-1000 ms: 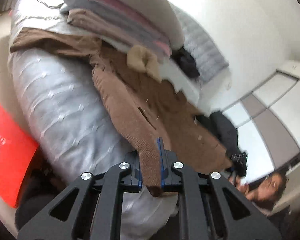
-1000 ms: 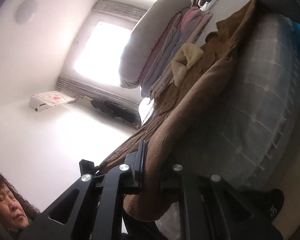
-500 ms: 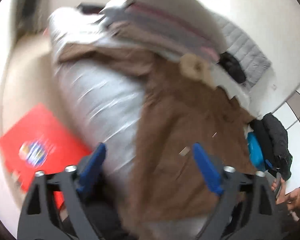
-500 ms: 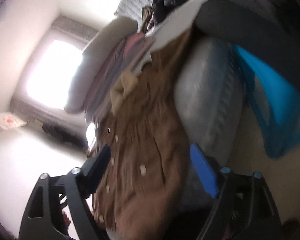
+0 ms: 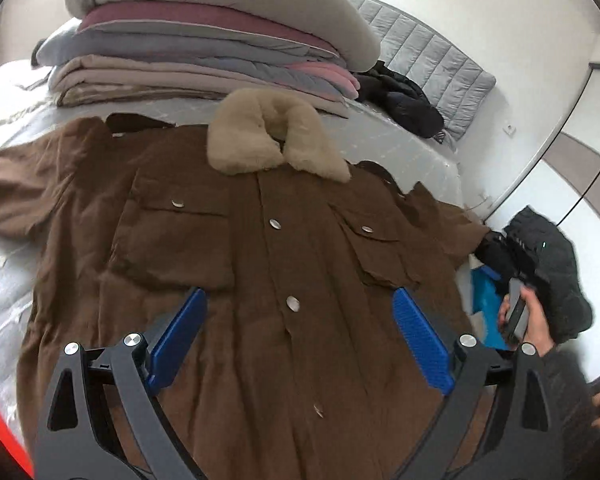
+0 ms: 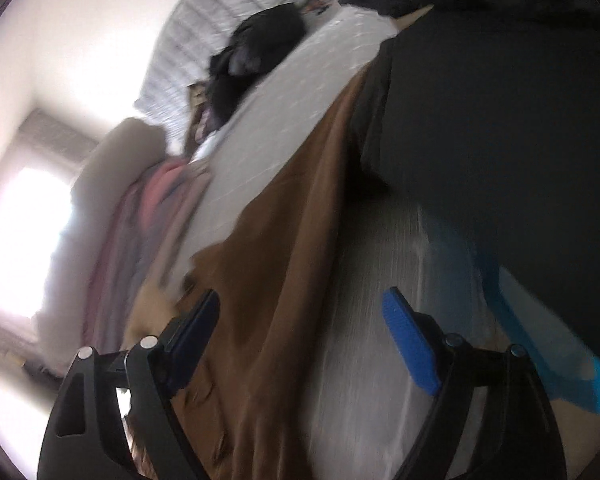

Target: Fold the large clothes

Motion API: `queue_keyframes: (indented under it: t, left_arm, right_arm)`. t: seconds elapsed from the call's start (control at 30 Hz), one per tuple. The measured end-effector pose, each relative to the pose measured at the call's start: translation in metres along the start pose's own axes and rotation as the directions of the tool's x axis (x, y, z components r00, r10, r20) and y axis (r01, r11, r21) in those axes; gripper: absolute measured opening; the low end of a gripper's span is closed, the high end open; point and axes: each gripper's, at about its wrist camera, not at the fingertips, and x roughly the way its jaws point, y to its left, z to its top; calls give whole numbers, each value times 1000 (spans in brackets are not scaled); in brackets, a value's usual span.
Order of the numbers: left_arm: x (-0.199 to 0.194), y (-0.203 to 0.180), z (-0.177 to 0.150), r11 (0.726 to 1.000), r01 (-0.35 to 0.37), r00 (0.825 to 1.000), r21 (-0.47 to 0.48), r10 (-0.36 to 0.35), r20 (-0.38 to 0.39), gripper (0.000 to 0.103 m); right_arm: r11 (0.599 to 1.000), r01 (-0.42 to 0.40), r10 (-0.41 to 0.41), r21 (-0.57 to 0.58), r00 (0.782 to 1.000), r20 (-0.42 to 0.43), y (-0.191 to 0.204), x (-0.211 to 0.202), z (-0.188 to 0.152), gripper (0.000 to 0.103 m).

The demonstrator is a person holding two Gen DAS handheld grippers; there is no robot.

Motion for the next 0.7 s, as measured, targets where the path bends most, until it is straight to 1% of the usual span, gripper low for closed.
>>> queue_keyframes:
  t: [0.07,0.13,0.2,0.23,0.3,0.37,0.4,0.43,0.47,0.53,0.6,0.63,0.7]
  left_arm:
    - [11,13,-8,999,-30,1000,-11,30,4,90]
    - [24,27,-13,997,-43,999,-67,41,-31,90]
    - [35,40,-11,991,-18,996,-133,7,-87,90]
    - [36,43,-10,989,-1,996,-149,-12,-89,90]
    - [34,44,-6,990,-7,998,-143,-2,-68,90]
    - [29,41,-3,991,3,999,-132,-9,-50,90]
    - [28,40,-2,991,10,999,-133,-16,-45,90]
    - [27,40,-1,991,16,999,-135,-21,-41,90]
    - [26,40,0,990,18,999,-138,-24,-38,90]
    - [26,41,0,989,20,999,-146,-26,-36,90]
    - [25,44,0,987,25,999,-160,-31,-34,90]
    - [23,46,1,986,27,999,-167,-33,-30,90]
    - [19,50,2,983,31,999,-180,-36,-22,90]
  right_arm:
    - [999,32,-32,31,999,11,-3,23,9,81]
    - [997,47,-48,59,999,23,-6,42,19,81]
    - [994,45,-48,98,998,36,-10,59,28,81]
    - [993,48,-54,107,997,49,-10,63,29,84]
    - [992,40,-50,122,996,81,-10,73,39,86]
    - [991,5,-16,133,997,79,-7,74,41,86]
    - [992,-41,33,118,997,67,-3,77,44,85]
    - [994,-63,56,95,996,76,3,77,48,80]
    - [995,-81,74,63,992,102,13,69,48,74]
    - [990,-142,139,3,979,149,30,53,51,70]
    - [981,-195,195,-18,961,197,42,33,53,70]
    - [977,-212,213,-30,951,225,47,20,53,70]
    - [972,-226,236,-67,938,255,58,4,50,70]
